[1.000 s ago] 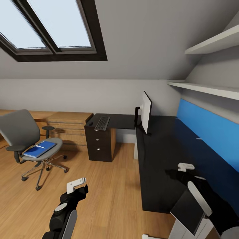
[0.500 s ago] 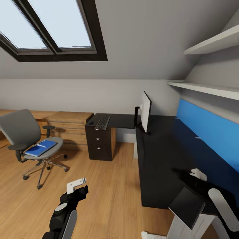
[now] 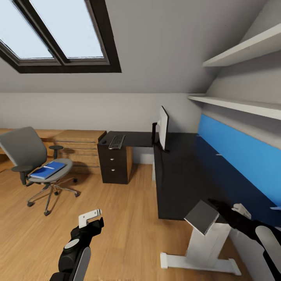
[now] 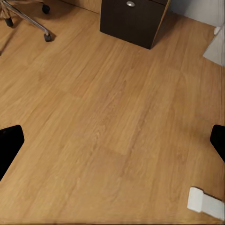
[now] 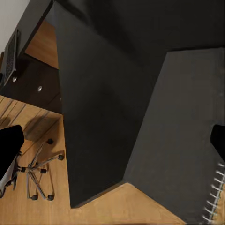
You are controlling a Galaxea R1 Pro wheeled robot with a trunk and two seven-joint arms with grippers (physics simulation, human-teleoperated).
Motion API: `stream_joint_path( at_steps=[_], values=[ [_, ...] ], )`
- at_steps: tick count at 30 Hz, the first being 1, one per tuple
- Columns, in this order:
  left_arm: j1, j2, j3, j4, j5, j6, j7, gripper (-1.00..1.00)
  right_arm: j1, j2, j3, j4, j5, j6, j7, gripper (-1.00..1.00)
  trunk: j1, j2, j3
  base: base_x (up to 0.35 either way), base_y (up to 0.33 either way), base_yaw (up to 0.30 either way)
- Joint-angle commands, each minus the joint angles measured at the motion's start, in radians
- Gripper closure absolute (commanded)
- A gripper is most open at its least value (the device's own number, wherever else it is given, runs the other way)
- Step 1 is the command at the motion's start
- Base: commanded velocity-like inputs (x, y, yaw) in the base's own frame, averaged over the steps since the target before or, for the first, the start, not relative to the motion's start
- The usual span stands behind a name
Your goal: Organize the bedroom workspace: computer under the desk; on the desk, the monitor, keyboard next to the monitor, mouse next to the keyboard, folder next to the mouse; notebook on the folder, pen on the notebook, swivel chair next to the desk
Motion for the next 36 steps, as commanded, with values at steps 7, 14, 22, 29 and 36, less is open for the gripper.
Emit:
stream_joint_path(
  at_steps=[7,14,22,29,36],
  values=[
    [-0.001,-0.001,-0.001,-0.001,0.011,0.003,0.009,-1.00,-0.001,0.000,-0.001,-0.001,-0.024,0.005,-0.008,-1.00,-0.001,-0.001,-0.001,-0.334,0.000,-0.245],
    [-0.001,-0.001,-0.001,-0.001,0.012,0.001,0.009,-1.00,0.000,0.001,-0.001,0.004,-0.055,0.005,-0.005,-1.00,-0.001,-0.001,-0.001,-0.330,0.000,-0.048],
    [-0.001,-0.005,-0.004,-0.010,0.014,0.001,0.012,-1.00,-0.001,0.005,-0.003,0.144,-0.143,0.002,0.096,-1.00,0.015,-0.029,-0.014,-0.085,0.000,-0.002],
    [-0.001,-0.006,-0.007,-0.013,0.014,0.001,0.014,-1.00,-0.001,0.006,-0.004,0.157,-0.148,-0.005,0.103,-1.00,0.042,-0.078,-0.036,-0.002,0.000,0.000],
    [-0.001,-0.006,-0.007,-0.014,0.014,0.001,0.015,-1.00,-0.001,0.088,-0.008,0.167,-0.150,-0.139,0.097,-1.00,0.068,-0.127,-0.058,0.000,0.000,0.000]
  ],
)
